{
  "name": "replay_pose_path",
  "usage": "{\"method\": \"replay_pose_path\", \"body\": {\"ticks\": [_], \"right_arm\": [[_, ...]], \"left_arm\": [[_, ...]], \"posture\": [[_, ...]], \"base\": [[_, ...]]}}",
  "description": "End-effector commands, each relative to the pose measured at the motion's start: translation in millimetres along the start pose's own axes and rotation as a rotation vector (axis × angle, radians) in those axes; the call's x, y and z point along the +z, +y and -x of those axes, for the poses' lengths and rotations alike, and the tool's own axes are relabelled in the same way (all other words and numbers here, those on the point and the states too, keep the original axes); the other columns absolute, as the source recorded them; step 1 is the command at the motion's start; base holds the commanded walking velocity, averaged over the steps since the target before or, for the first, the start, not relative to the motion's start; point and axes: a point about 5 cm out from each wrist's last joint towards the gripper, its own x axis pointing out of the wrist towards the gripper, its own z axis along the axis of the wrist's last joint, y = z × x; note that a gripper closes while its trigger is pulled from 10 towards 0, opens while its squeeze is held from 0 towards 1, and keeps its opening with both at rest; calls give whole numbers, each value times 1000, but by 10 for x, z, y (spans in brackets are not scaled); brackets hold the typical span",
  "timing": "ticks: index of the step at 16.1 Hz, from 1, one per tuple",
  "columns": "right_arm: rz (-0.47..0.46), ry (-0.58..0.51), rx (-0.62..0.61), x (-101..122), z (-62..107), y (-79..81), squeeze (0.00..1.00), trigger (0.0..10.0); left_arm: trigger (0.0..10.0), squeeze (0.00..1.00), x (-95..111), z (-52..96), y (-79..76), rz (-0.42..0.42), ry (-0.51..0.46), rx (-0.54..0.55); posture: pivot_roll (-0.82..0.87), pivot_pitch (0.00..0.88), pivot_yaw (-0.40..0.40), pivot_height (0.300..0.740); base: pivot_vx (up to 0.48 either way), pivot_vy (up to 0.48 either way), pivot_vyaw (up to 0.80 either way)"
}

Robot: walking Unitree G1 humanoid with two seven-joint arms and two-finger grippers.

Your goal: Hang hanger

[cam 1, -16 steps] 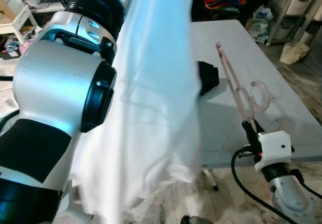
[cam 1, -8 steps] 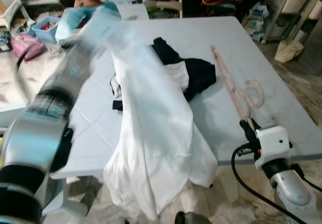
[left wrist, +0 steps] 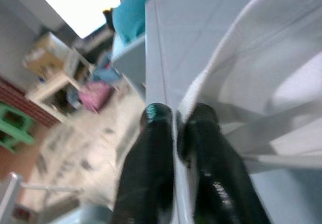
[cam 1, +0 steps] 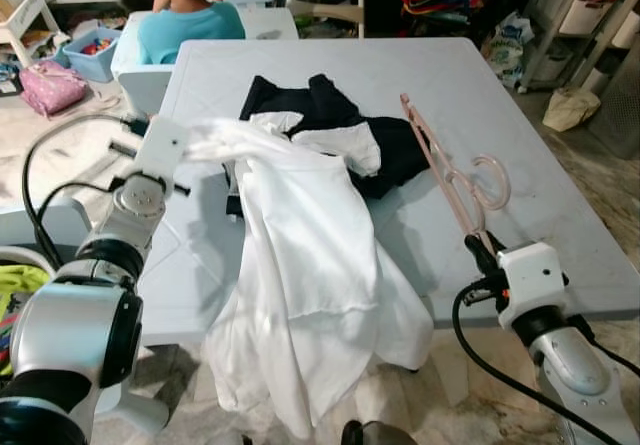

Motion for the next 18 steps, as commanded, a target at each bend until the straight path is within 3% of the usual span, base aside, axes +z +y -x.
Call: {"method": "replay_pose_path", "body": {"ticks": [1, 3, 5, 6, 10, 13, 14, 18], "right_arm": [[-13, 13, 22, -23, -28, 33, 0, 10000], [-19, 10, 21, -27, -54, 43, 0, 10000], [-28, 7, 35, -26, -81, 85, 0, 10000], [-33, 4, 35, -27, -107, 99, 0, 10000], [-41, -8, 35, -24, -174, 118, 0, 10000], [-42, -15, 30, -16, -203, 116, 0, 10000], [-42, -23, 29, -1, -219, 121, 0, 10000], [-48, -29, 33, -16, -263, 152, 0, 10000]], "left_arm": [[10000, 1000, -106, 13, -28, 25, 80, -51], [10000, 1000, -108, 12, -53, 131, 103, -123], [10000, 1000, 34, 6, -43, 6, -20, -199], [10000, 1000, 61, 22, -22, -131, -83, -204], [10000, 1000, -82, 94, 78, -331, -132, -141], [10000, 1000, -83, 130, 173, -337, -196, -40], [10000, 1000, 5, 152, 195, -331, -281, 0], [10000, 1000, 78, 226, 4, -255, -399, -74]], "posture": [[-149, 57, -30, 740], [-134, 52, -26, 740], [-120, 49, -24, 740], [-112, 47, -24, 740], [-96, 40, -22, 740], [-93, 36, -24, 740], [-90, 35, -24, 740], [-70, 30, -26, 740]], "base": [[0, 0, 0], [0, 0, 0], [0, 0, 0], [0, 0, 0], [0, 0, 0], [0, 0, 0], [0, 0, 0], [0, 0, 0]]}}
